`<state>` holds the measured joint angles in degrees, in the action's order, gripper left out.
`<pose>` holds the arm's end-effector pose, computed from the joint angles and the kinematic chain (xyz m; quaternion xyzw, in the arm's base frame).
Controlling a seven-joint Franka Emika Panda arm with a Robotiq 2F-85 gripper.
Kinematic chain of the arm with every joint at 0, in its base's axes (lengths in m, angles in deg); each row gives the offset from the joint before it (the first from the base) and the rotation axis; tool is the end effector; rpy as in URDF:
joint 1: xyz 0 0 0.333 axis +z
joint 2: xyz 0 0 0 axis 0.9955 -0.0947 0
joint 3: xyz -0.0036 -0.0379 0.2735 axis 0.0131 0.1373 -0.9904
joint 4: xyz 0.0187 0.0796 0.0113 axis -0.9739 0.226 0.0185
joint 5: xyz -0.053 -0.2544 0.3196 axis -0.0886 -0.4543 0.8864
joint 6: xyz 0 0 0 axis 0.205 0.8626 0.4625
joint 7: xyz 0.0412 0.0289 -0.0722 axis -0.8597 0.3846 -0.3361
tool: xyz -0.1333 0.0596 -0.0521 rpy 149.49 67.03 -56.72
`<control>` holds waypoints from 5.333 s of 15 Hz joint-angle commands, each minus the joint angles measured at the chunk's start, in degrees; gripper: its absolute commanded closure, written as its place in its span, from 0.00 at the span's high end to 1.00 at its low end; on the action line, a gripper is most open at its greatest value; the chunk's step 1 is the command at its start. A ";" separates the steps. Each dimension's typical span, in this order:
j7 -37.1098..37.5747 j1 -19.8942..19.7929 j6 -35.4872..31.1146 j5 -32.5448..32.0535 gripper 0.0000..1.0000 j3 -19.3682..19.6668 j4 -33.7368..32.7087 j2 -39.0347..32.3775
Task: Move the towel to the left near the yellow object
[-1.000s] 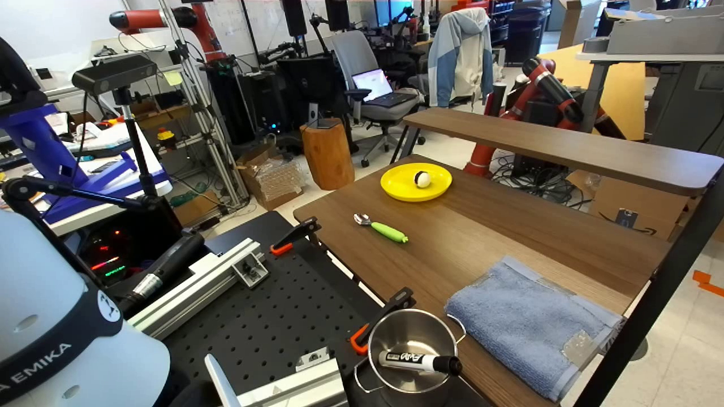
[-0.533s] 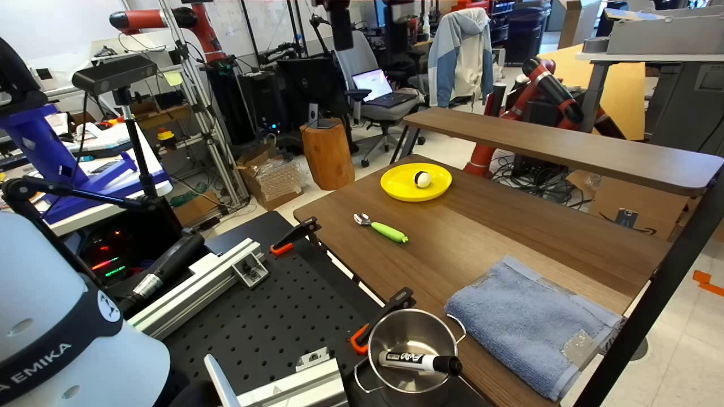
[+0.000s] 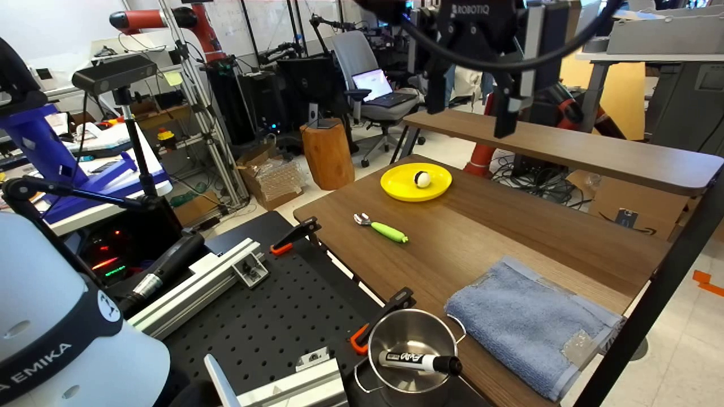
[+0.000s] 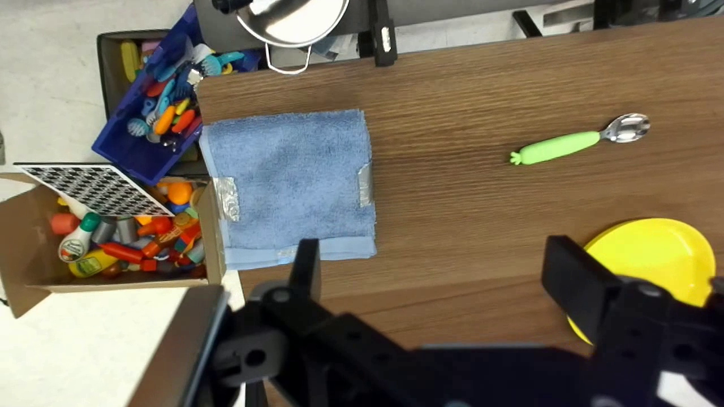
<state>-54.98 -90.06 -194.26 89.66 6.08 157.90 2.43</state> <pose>0.4619 -0.1573 0.2792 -0.9986 0.0484 -0.0015 0.0211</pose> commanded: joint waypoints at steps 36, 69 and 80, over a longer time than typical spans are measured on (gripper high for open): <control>1.45 -9.95 -22.69 4.16 1.00 -8.79 -26.54 -52.38; 21.31 6.21 -12.40 3.12 1.00 -9.81 -51.10 -65.01; 22.34 6.17 -14.04 3.83 1.00 -10.62 -42.02 -56.96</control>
<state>-32.87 -83.74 -207.23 93.50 -4.40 110.10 -59.16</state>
